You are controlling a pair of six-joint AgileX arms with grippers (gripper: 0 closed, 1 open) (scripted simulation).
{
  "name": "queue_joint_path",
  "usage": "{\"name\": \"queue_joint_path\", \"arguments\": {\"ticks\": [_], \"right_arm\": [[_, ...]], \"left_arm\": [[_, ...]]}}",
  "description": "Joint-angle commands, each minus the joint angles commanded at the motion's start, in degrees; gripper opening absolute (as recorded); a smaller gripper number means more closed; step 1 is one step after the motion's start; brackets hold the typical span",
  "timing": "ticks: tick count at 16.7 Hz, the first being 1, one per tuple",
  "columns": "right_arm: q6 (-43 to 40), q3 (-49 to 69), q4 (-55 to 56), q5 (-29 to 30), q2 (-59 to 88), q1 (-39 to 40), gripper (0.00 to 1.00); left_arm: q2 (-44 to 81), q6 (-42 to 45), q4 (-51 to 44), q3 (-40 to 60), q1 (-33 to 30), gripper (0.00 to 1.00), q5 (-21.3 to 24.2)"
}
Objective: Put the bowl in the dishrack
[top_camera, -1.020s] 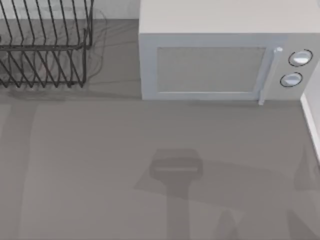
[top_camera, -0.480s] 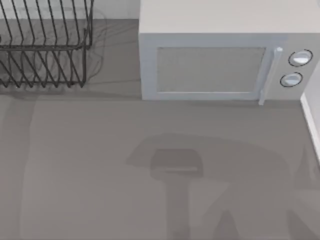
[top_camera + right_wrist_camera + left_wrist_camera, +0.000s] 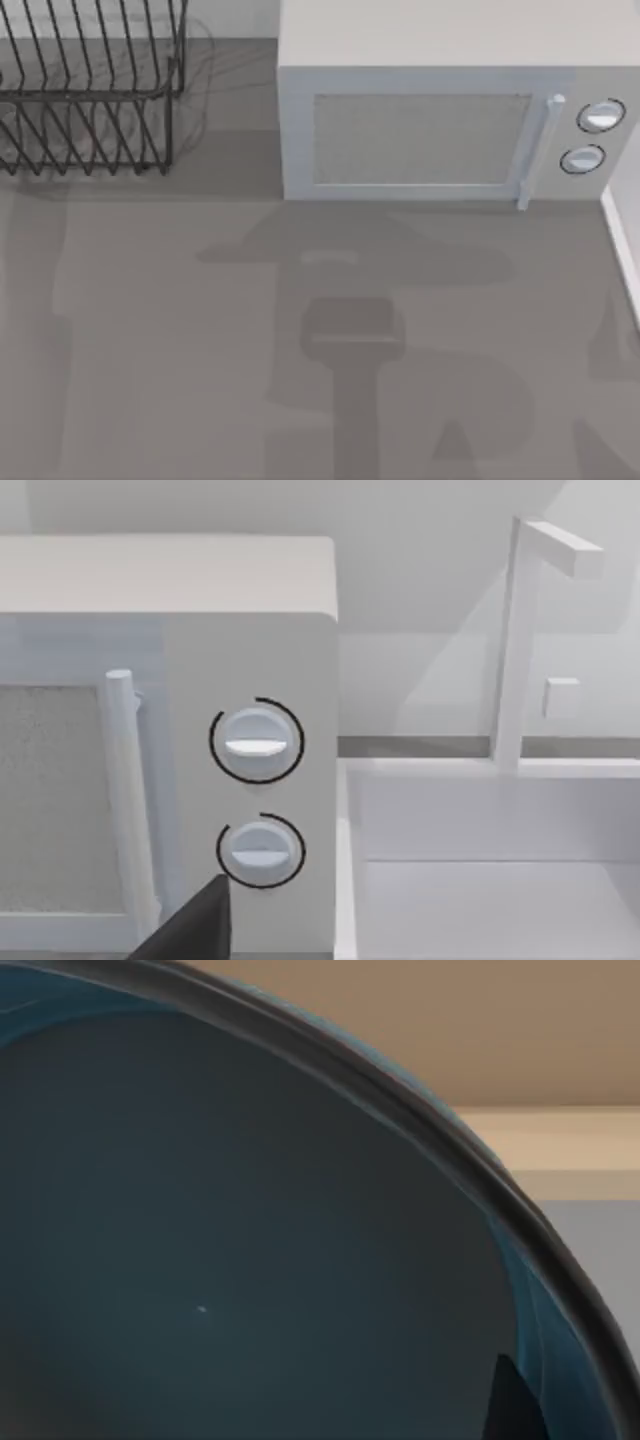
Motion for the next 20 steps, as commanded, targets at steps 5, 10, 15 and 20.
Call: {"name": "queue_joint_path", "arguments": {"ticks": [5,10,15,20], "right_arm": [[0.0,0.0,0.0,0.0,0.0,0.0,1.0],[0.0,0.0,0.0,0.0,0.0,0.0,1.0],[0.0,0.0,0.0,0.0,0.0,0.0,1.0],[0.0,0.0,0.0,0.0,0.0,0.0,1.0]], "left_arm": [[12.7,-0.1,17.1,-4.3,-2.0,0.0,-1.8],[15.1,-0.2,20.1,-5.4,-2.5,0.0,-2.3],[15.1,-0.2,20.1,-5.4,-2.5,0.23,-2.3],[15.1,-0.2,20.1,-5.4,-2.5,0.6,-2.3]]}}
